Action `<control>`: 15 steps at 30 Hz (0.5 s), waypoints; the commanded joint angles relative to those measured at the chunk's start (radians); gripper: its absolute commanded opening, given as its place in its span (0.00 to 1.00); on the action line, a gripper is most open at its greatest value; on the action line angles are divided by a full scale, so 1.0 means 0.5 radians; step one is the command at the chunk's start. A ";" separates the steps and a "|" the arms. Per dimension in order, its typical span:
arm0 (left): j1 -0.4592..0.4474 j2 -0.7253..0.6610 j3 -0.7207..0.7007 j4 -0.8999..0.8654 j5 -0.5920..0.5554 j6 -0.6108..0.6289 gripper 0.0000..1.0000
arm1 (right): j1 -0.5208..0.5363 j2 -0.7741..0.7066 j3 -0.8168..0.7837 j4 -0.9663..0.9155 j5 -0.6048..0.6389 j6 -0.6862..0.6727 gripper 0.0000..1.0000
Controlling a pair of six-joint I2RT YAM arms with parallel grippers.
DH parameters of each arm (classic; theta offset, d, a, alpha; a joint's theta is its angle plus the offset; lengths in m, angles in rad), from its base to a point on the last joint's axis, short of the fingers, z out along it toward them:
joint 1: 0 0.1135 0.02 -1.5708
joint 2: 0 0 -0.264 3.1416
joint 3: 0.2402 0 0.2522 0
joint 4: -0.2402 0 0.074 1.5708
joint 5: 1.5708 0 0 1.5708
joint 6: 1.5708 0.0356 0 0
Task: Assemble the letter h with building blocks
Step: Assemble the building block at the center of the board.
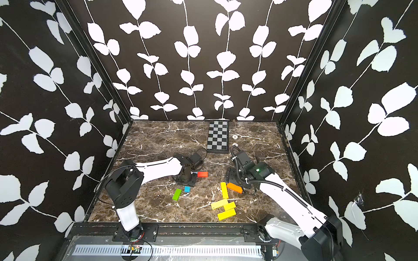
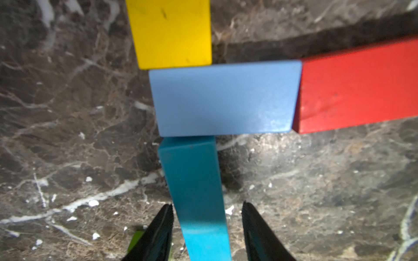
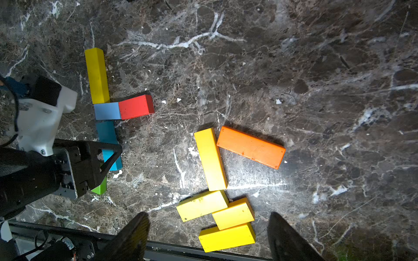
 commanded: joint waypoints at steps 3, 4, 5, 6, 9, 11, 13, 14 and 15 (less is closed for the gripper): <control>0.011 -0.039 -0.006 -0.045 -0.033 -0.030 0.52 | -0.007 -0.032 -0.016 -0.020 0.009 -0.002 0.81; 0.013 -0.037 -0.006 -0.043 -0.039 -0.027 0.51 | -0.007 -0.030 -0.015 -0.018 0.008 -0.001 0.80; 0.014 -0.037 -0.006 -0.041 -0.039 -0.023 0.50 | -0.007 -0.029 -0.017 -0.015 0.007 -0.001 0.81; 0.016 -0.030 -0.003 -0.041 -0.040 -0.015 0.48 | -0.008 -0.029 -0.015 -0.015 0.005 -0.001 0.80; 0.022 -0.009 0.001 -0.036 -0.023 0.005 0.41 | -0.007 -0.032 -0.014 -0.012 0.004 0.002 0.80; 0.021 0.001 0.002 -0.032 -0.014 0.024 0.39 | -0.005 -0.035 -0.015 -0.013 0.007 0.006 0.80; 0.022 0.011 0.010 -0.036 -0.010 0.038 0.37 | -0.007 -0.036 -0.015 -0.009 0.007 0.006 0.80; 0.020 0.013 0.008 -0.038 -0.016 0.042 0.36 | -0.008 -0.036 -0.017 -0.015 0.007 0.007 0.80; 0.023 0.015 0.010 -0.038 -0.014 0.044 0.35 | -0.007 -0.036 -0.018 -0.015 0.007 0.010 0.80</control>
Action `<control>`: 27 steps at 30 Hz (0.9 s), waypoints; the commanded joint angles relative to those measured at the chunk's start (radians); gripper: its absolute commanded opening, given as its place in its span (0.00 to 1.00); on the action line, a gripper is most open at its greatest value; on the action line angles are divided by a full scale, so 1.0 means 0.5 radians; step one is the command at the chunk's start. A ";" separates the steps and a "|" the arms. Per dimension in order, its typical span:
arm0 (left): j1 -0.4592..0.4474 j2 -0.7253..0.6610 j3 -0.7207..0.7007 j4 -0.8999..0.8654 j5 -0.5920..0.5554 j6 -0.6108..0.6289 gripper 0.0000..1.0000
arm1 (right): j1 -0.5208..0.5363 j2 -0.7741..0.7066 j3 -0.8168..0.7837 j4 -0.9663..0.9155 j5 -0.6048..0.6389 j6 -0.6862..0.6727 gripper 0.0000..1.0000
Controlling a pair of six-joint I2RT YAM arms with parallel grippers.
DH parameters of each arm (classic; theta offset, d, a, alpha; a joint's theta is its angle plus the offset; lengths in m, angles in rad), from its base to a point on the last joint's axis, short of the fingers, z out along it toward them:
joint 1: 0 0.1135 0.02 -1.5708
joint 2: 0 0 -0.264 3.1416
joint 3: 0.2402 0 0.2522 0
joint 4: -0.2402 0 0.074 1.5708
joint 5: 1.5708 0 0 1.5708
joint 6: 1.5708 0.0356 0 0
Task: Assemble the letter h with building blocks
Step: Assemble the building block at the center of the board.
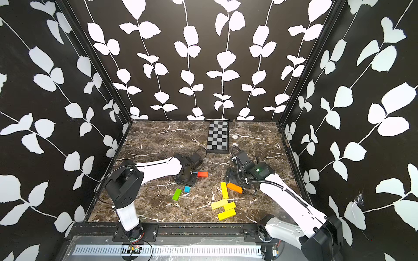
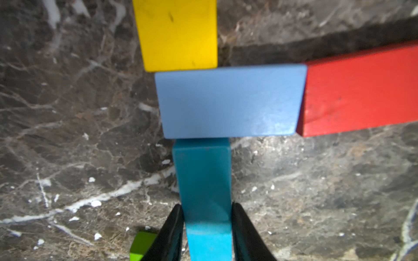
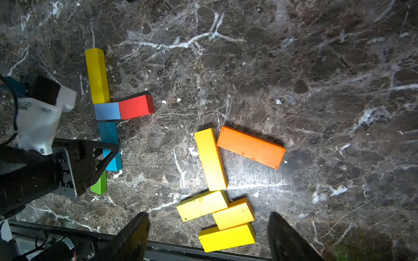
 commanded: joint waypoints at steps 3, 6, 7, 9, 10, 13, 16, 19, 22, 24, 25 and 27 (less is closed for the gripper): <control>0.015 0.017 0.012 -0.043 -0.021 0.031 0.32 | -0.008 -0.034 -0.023 -0.014 0.007 0.011 0.80; 0.020 0.011 0.011 -0.053 -0.039 0.031 0.31 | -0.007 -0.031 -0.023 -0.010 0.007 0.011 0.80; 0.024 0.007 0.009 -0.057 -0.045 0.028 0.31 | -0.007 -0.031 -0.021 -0.012 0.007 0.011 0.80; 0.030 0.001 0.010 -0.062 -0.051 0.028 0.31 | -0.005 -0.028 -0.021 -0.012 0.008 0.009 0.80; 0.029 -0.001 0.011 -0.071 -0.060 0.026 0.31 | -0.006 -0.027 -0.023 -0.011 0.007 0.008 0.80; 0.036 -0.010 0.005 -0.073 -0.068 0.021 0.31 | -0.006 -0.025 -0.027 -0.003 0.008 0.011 0.80; 0.039 -0.011 -0.006 -0.066 -0.069 0.007 0.32 | -0.006 -0.023 -0.027 -0.001 0.005 0.012 0.80; 0.039 -0.011 0.000 -0.065 -0.061 0.002 0.43 | -0.004 -0.025 -0.030 -0.003 0.004 0.010 0.80; 0.038 -0.022 0.010 -0.087 -0.076 -0.013 0.53 | -0.006 -0.029 -0.027 -0.012 0.008 0.013 0.80; 0.037 -0.048 0.016 -0.095 -0.070 -0.007 0.57 | -0.006 -0.031 -0.023 -0.015 0.011 0.011 0.80; 0.039 -0.063 0.022 -0.099 -0.063 0.000 0.59 | -0.006 -0.033 -0.019 -0.015 0.010 0.011 0.80; 0.039 -0.108 0.053 -0.124 -0.048 0.033 0.61 | -0.006 -0.031 -0.010 -0.019 0.010 0.011 0.80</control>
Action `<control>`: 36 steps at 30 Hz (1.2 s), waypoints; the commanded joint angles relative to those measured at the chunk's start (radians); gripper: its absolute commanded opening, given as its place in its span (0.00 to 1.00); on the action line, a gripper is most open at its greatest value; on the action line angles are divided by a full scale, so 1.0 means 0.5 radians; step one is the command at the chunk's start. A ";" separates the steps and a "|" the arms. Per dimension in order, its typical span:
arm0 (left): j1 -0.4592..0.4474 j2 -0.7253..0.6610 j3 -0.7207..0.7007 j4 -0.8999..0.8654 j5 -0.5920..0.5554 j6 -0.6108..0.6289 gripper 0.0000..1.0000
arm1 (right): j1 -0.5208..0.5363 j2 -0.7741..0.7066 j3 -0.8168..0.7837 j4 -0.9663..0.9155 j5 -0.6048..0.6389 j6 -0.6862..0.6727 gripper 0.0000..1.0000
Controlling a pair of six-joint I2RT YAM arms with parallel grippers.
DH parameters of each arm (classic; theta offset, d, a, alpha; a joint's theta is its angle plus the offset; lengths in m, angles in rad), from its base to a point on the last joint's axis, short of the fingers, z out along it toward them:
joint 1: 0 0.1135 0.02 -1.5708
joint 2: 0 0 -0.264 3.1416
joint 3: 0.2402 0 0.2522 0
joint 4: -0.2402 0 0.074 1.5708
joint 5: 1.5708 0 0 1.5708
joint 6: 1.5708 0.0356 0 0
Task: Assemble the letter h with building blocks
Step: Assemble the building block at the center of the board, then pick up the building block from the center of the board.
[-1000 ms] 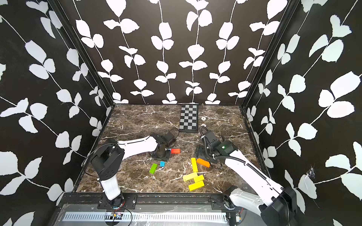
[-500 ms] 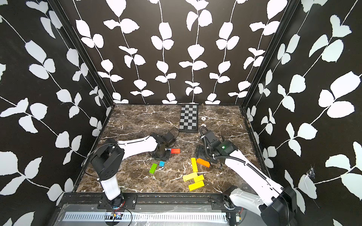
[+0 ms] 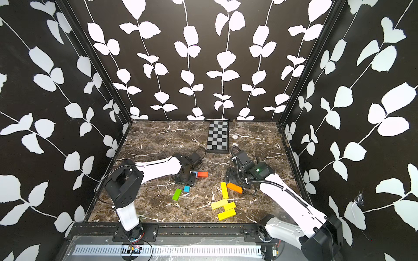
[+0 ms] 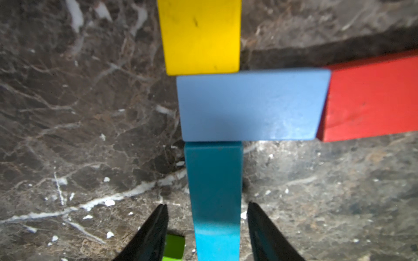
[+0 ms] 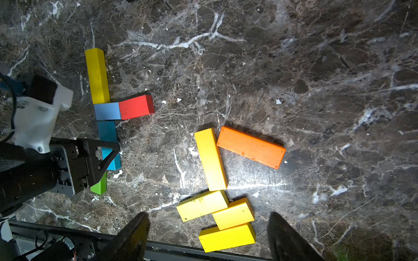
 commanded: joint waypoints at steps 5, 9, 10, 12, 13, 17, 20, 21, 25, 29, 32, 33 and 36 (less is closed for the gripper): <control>0.098 -0.237 0.171 -0.152 -0.036 0.156 0.63 | -0.004 -0.030 0.028 -0.045 0.024 -0.001 0.80; 0.327 -0.274 0.228 -0.161 0.038 0.241 0.63 | -0.002 -0.004 0.045 -0.045 0.034 -0.008 0.80; 0.366 -0.290 0.228 -0.150 0.062 0.252 0.63 | 0.014 0.009 0.034 -0.018 0.037 -0.005 0.80; 0.424 -0.344 0.231 -0.137 0.112 0.280 0.63 | 0.085 0.074 0.012 0.075 0.081 -0.007 0.81; 0.433 -0.372 0.232 -0.133 0.119 0.295 0.62 | 0.117 0.140 0.026 0.084 0.096 -0.022 0.81; 0.452 -0.529 0.205 -0.146 0.110 0.327 0.64 | 0.189 0.419 0.110 0.103 0.143 -0.086 0.81; 0.482 -0.679 0.103 -0.104 0.115 0.339 0.65 | 0.191 0.586 0.114 0.161 0.127 -0.130 0.80; 0.500 -0.733 0.058 -0.089 0.123 0.339 0.66 | 0.189 0.644 0.119 0.157 0.107 -0.143 0.79; 0.608 -0.890 -0.092 -0.046 0.196 0.355 0.66 | 0.220 0.776 0.085 0.166 0.088 -0.152 0.74; 0.682 -0.952 -0.200 -0.001 0.267 0.371 0.65 | 0.253 0.828 -0.014 0.278 0.020 -0.146 0.73; 0.696 -0.935 -0.240 0.031 0.305 0.364 0.63 | 0.280 0.889 -0.037 0.306 0.001 -0.144 0.72; 0.699 -0.924 -0.245 0.034 0.318 0.362 0.63 | 0.284 0.914 -0.043 0.316 0.001 -0.141 0.70; 0.699 -0.904 -0.262 0.059 0.346 0.352 0.62 | 0.288 0.964 -0.085 0.358 0.012 -0.123 0.69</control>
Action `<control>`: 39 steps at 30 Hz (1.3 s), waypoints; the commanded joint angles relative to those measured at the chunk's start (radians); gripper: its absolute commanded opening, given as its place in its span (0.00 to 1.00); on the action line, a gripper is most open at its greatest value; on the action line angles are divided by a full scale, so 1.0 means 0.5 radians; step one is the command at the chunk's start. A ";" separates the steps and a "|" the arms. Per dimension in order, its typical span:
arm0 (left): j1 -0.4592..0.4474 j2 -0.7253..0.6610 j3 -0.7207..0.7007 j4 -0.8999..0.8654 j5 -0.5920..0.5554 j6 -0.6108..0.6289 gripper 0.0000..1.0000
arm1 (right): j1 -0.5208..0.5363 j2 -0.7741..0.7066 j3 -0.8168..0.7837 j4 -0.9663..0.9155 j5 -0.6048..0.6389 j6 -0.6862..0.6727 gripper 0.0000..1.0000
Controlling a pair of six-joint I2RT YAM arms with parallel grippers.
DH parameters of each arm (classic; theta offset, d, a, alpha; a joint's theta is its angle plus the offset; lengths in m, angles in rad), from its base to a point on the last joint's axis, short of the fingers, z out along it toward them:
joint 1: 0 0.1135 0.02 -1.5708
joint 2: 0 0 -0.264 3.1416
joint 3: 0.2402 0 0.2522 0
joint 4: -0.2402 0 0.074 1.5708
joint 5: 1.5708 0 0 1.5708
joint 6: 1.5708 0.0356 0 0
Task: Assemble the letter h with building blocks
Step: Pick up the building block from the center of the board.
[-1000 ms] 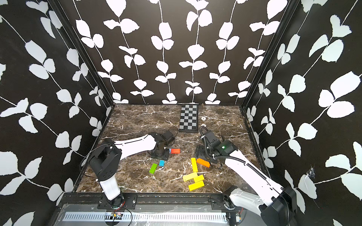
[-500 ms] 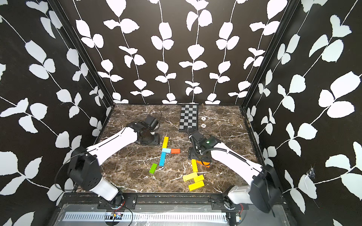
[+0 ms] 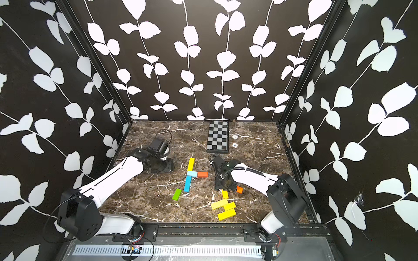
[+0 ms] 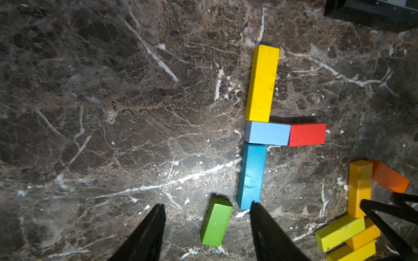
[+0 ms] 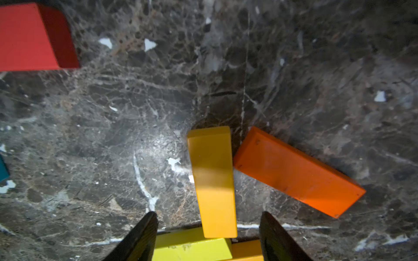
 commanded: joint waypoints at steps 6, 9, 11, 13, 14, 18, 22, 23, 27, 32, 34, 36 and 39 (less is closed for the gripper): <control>0.008 0.012 -0.053 0.066 0.079 0.017 0.61 | 0.019 0.153 -0.108 0.163 -0.041 0.036 0.62; 0.008 0.012 -0.068 0.068 0.079 0.025 0.61 | 0.025 0.190 -0.101 0.199 -0.057 0.039 0.55; 0.009 0.016 -0.082 0.076 0.078 0.023 0.61 | 0.024 0.224 -0.071 0.210 -0.057 0.034 0.48; 0.008 0.025 -0.093 0.092 0.083 0.022 0.61 | 0.025 0.273 0.002 0.186 -0.027 0.017 0.40; 0.009 0.034 -0.101 0.101 0.082 0.017 0.60 | 0.022 0.307 0.053 0.168 -0.004 0.005 0.37; 0.008 0.060 -0.104 0.101 0.093 0.015 0.60 | 0.006 0.463 0.256 0.116 0.005 -0.038 0.35; 0.008 0.057 -0.121 0.101 0.077 0.017 0.60 | -0.007 0.610 0.411 0.097 -0.007 -0.018 0.33; 0.008 0.054 -0.126 0.102 0.069 0.020 0.59 | -0.007 0.636 0.443 0.099 -0.022 -0.017 0.33; 0.010 0.051 -0.136 0.094 0.067 0.028 0.60 | 0.012 0.671 0.488 0.135 -0.082 -0.007 0.32; 0.011 0.057 -0.144 0.103 0.062 0.030 0.59 | 0.059 0.688 0.528 0.130 -0.110 -0.019 0.32; 0.010 0.060 -0.142 0.104 0.062 0.027 0.59 | 0.058 0.707 0.552 0.109 -0.101 -0.023 0.32; 0.008 0.065 -0.140 0.108 0.065 0.025 0.59 | 0.061 0.725 0.585 0.092 -0.087 -0.032 0.32; 0.008 0.066 -0.142 0.103 0.063 0.025 0.59 | 0.061 0.756 0.647 0.074 -0.097 -0.044 0.32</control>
